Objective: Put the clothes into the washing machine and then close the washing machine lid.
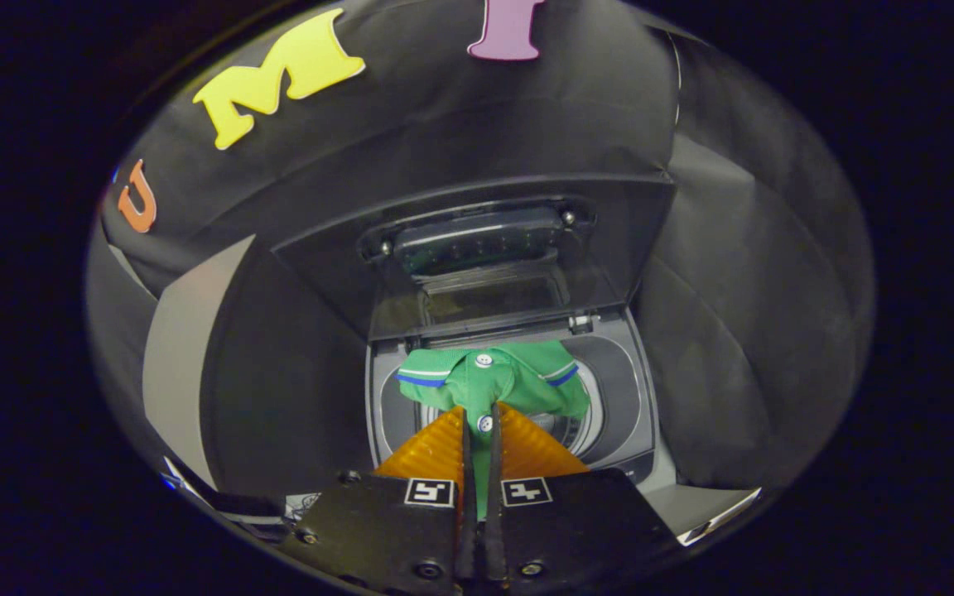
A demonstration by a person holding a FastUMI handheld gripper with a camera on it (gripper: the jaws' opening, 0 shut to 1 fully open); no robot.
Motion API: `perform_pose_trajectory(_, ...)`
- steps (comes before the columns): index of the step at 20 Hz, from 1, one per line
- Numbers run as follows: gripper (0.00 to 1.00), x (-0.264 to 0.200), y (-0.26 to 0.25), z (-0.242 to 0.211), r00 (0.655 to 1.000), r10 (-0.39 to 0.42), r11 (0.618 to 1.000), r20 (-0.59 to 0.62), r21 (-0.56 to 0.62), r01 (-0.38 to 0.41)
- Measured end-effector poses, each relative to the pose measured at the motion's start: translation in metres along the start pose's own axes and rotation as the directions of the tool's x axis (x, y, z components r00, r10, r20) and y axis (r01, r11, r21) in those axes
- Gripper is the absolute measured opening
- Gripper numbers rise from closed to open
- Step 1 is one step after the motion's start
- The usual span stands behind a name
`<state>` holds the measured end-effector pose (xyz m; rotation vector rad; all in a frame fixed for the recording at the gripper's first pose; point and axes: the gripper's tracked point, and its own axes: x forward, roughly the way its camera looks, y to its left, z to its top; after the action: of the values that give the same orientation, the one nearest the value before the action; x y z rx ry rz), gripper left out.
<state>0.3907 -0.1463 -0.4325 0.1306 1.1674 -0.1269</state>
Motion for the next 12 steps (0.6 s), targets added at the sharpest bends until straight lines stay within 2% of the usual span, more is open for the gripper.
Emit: perform_pose_trajectory(12,0.08,0.080,-0.003,-0.031,1.000,-0.005,0.999,0.014,-0.040,0.006)
